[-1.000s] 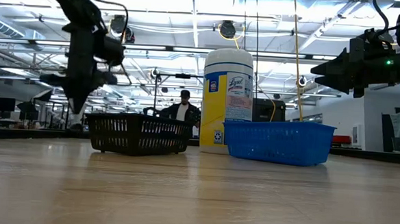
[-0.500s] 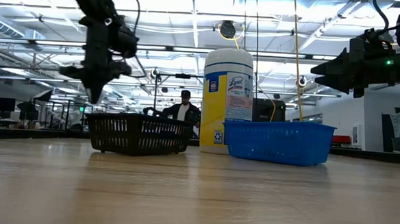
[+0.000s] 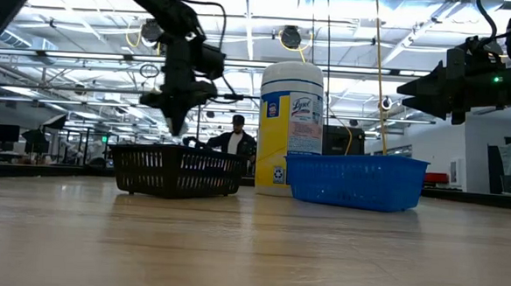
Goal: Pick & Place First Aid Supplies
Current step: Put the towelette pack into the yellow bin
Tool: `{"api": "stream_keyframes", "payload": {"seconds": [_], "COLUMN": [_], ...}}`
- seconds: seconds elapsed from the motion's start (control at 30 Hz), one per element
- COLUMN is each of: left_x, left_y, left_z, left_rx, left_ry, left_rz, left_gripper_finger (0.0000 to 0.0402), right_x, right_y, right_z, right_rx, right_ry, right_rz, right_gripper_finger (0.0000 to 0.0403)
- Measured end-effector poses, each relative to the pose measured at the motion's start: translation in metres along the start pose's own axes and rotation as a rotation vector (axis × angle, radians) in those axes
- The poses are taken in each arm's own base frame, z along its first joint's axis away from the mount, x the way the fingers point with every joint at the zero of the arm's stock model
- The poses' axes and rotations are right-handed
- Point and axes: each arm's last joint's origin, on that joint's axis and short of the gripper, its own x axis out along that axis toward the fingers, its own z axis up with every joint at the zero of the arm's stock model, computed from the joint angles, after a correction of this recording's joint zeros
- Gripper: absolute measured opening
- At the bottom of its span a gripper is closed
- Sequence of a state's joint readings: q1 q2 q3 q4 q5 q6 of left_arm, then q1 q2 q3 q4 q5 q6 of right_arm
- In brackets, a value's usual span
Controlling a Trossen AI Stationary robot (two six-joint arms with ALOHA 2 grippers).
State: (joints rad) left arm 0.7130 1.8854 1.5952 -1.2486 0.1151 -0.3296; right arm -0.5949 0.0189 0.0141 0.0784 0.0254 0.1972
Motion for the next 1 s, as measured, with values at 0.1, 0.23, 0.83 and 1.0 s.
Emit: {"api": "stream_keyframes", "payload": {"seconds": [0.1, 0.23, 0.83, 1.0], "left_x": [0.000, 0.000, 0.056, 0.056], "left_y": [-0.012, -0.020, -0.028, -0.028], "left_z": [0.012, 0.018, 0.002, 0.003], "left_rx": [0.034, 0.055, 0.083, 0.071], "left_ry": [-0.003, 0.000, 0.041, 0.018], "left_rz": [-0.019, -0.020, 0.001, 0.021], "left_gripper_finger": [0.0006, 0.0007, 0.0014, 0.0072], "right_x": [0.000, 0.000, 0.000, 0.000], "right_y": [0.000, 0.000, 0.000, 0.000], "right_z": [0.000, 0.000, 0.000, 0.000], "right_rx": [0.000, 0.000, 0.000, 0.000], "right_ry": [0.000, 0.000, 0.000, 0.000], "right_rz": [0.000, 0.000, 0.000, 0.000], "right_gripper_finger": [0.0254, 0.0254, 0.0254, 0.0254]}}
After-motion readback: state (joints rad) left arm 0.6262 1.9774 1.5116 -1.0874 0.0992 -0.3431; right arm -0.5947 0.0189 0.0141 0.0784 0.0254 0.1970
